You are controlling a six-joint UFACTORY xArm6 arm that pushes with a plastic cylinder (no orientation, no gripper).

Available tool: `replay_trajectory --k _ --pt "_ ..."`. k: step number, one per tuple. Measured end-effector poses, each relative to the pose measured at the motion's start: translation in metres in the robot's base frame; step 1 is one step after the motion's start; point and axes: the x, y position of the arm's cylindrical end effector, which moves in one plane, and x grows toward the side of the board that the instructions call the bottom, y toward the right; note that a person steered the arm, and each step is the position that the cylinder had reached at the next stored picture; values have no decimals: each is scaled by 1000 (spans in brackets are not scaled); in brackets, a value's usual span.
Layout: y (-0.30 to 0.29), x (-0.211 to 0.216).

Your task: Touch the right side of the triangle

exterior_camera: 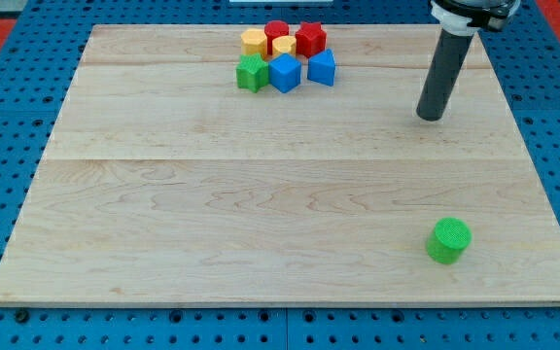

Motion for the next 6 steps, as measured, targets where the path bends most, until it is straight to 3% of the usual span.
replay_trajectory --k 1,2,3,5,6 --pt "43 12" --pt "77 54" --pt "51 37" --pt "-32 -110" --pt "-68 -125"
